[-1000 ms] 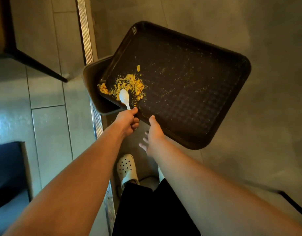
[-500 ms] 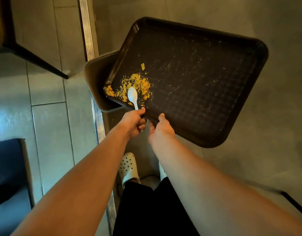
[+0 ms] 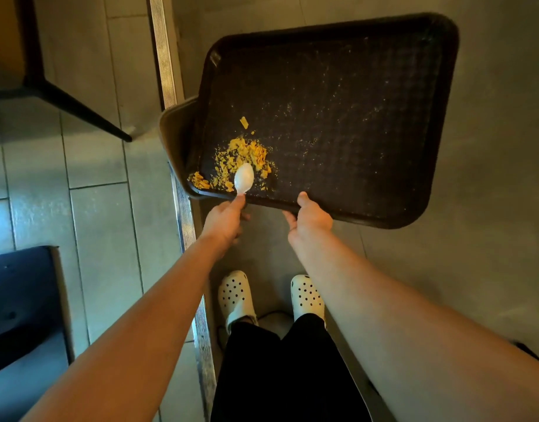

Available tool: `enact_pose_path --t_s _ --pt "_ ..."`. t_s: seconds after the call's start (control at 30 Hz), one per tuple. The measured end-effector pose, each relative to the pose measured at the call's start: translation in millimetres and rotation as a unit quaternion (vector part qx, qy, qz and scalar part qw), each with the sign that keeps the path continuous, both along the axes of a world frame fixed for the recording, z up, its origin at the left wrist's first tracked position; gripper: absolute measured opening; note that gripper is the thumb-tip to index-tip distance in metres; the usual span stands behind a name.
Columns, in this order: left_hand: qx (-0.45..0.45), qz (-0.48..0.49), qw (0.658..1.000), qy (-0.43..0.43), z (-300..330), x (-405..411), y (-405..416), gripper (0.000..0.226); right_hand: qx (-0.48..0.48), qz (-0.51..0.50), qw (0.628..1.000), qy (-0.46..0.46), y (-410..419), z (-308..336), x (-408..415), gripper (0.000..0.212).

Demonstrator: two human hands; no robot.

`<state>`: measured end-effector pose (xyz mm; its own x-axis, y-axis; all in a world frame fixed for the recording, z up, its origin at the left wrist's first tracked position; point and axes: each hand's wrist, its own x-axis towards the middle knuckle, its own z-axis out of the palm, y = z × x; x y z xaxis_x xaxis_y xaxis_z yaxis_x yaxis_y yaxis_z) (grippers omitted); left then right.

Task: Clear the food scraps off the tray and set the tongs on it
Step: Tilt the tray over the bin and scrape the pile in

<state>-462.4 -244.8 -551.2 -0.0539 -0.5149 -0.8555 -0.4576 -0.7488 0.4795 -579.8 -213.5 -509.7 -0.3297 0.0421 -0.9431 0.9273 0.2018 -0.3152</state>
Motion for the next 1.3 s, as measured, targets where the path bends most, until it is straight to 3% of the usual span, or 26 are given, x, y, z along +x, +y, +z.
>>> enact_pose_path --t_s 0.1,0.23,0.37,0.7,0.9,0.97,1.17,1.3 --pt "-0.103 0.007 0.993 -0.059 -3.2 9.3 2.9 0.031 0.001 0.010 1.000 -0.005 -0.1 1.7 -3.9 0.038" --pt "-0.238 -0.075 0.960 -0.127 2.9 10.6 -4.1 0.034 -0.013 0.008 1.000 0.001 -1.2 2.0 -9.1 0.034" --pt "-0.316 -0.142 0.933 -0.094 9.4 -15.5 -13.9 0.039 -0.008 0.021 1.000 0.020 -3.0 0.2 -8.6 0.037" --pt "-0.257 -0.104 0.959 -0.051 6.1 -37.2 -22.5 0.037 -0.007 0.046 0.998 0.030 -4.9 3.7 -10.7 0.041" --pt "-0.188 -0.047 0.972 -0.134 0.0 -13.7 -21.1 0.038 -0.019 0.011 1.000 0.020 -6.4 5.9 -17.4 0.042" --pt "-0.203 -0.049 0.968 -0.139 1.5 -12.3 -18.6 0.040 -0.028 0.003 0.999 0.021 -7.9 5.9 -16.7 0.044" --pt "-0.285 -0.148 0.947 -0.014 12.5 -35.2 -7.3 0.045 -0.035 0.021 0.999 0.032 -21.0 0.5 -11.5 0.038" --pt "-0.276 -0.164 0.947 -0.020 9.3 -40.2 -10.7 0.041 -0.034 0.019 0.999 0.038 -28.0 1.7 -12.1 0.034"
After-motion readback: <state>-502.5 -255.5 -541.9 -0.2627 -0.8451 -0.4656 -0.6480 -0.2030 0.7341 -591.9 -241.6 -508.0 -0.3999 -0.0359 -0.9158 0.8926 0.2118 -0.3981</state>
